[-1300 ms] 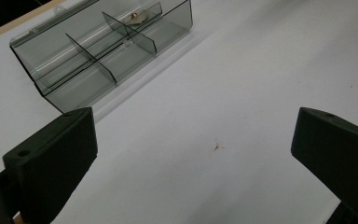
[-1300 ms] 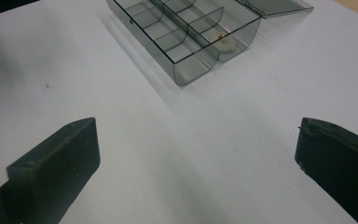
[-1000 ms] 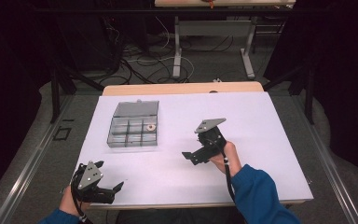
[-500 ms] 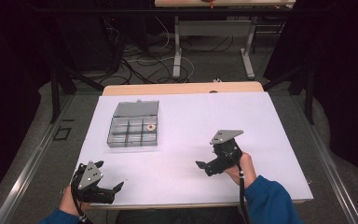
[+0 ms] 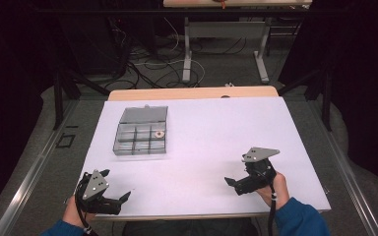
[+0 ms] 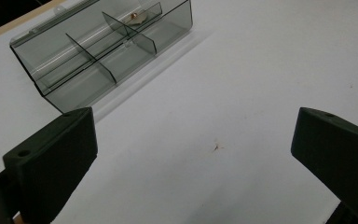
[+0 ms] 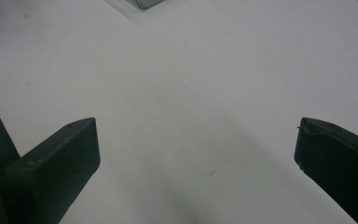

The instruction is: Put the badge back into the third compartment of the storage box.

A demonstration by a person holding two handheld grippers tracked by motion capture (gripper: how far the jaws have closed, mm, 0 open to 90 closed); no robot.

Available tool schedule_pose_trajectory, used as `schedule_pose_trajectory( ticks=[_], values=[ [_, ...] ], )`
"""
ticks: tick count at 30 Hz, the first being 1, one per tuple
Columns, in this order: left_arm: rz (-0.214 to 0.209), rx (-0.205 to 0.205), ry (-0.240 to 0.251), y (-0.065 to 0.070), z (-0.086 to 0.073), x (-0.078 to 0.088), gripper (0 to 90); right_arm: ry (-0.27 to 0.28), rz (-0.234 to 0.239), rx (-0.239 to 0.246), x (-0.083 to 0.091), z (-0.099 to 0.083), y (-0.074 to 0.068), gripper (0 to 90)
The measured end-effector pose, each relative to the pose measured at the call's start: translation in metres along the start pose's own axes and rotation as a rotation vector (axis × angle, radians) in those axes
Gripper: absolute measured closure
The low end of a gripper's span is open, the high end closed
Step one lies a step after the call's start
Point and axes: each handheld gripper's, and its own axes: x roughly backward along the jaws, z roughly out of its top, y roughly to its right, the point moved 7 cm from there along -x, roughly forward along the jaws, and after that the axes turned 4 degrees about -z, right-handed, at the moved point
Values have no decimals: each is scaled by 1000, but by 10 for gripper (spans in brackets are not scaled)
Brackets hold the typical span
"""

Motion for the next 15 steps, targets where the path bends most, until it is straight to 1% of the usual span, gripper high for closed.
schedule_pose_trajectory(
  ticks=[4, 5, 6, 7, 8, 12, 13, 14, 15],
  values=[
    [-1, 1, 0, 0, 0, 0, 3, -12, -19, -4, 7, -13, 6, 0],
    [-2, -1, -1, 0, 0, 0, 3, -5, -27, -9, 9, -16, 7, 0],
    [-2, 0, 0, 0, 0, 0, 3, -12, -24, -17, 11, -19, 8, 0],
    [-2, 0, -1, 0, 0, 0, 3, -19, -27, -7, 13, -22, 10, 0],
    [-3, 1, -1, 0, 0, 0, 3, -18, -38, -23, 15, -25, 10, 0],
    [-6, 0, -2, 0, 0, 0, 3, -23, -50, -35, 23, -36, 13, 0],
    [-7, -2, -2, 0, 0, 0, 3, -10, -58, -35, 24, -38, 14, 0],
    [-4, -2, -4, 0, 0, 0, 3, -18, -60, -32, 27, -41, 14, 0],
    [-3, 1, -3, 0, 0, 0, 3, -14, -61, -44, 28, -43, 14, 0]
  ],
)
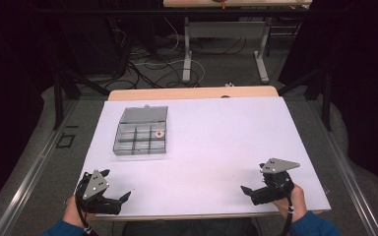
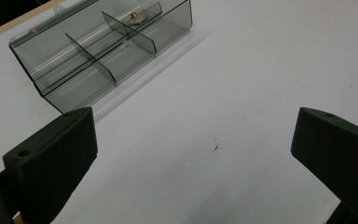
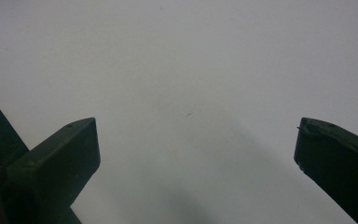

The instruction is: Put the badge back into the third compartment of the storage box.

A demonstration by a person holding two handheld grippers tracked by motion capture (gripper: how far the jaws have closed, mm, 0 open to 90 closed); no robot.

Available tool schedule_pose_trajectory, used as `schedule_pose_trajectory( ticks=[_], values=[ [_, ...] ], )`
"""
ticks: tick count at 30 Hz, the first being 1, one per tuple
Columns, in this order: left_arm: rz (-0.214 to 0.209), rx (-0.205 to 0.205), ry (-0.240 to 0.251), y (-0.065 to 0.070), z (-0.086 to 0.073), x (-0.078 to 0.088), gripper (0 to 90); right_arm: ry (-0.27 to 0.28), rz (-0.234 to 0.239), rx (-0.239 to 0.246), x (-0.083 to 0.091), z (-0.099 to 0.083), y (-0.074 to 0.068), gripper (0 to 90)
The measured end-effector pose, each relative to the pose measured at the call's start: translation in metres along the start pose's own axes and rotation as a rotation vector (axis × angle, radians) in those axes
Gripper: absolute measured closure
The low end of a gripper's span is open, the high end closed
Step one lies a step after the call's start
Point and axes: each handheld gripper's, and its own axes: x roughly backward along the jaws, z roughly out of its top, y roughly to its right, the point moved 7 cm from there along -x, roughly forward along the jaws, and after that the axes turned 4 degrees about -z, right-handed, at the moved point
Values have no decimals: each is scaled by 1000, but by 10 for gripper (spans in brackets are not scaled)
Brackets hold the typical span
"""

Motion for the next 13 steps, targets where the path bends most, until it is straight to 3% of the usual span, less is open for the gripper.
schedule_pose_trajectory(
  ticks=[6, 13],
  values=[
    [1, -2, -3, 0, 0, 0, 3, 0, -14, 18, 4, -7, 0, 0],
    [-5, -1, -3, 0, 0, -1, 3, -8, -16, 6, 3, -9, -1, 0]
  ],
)
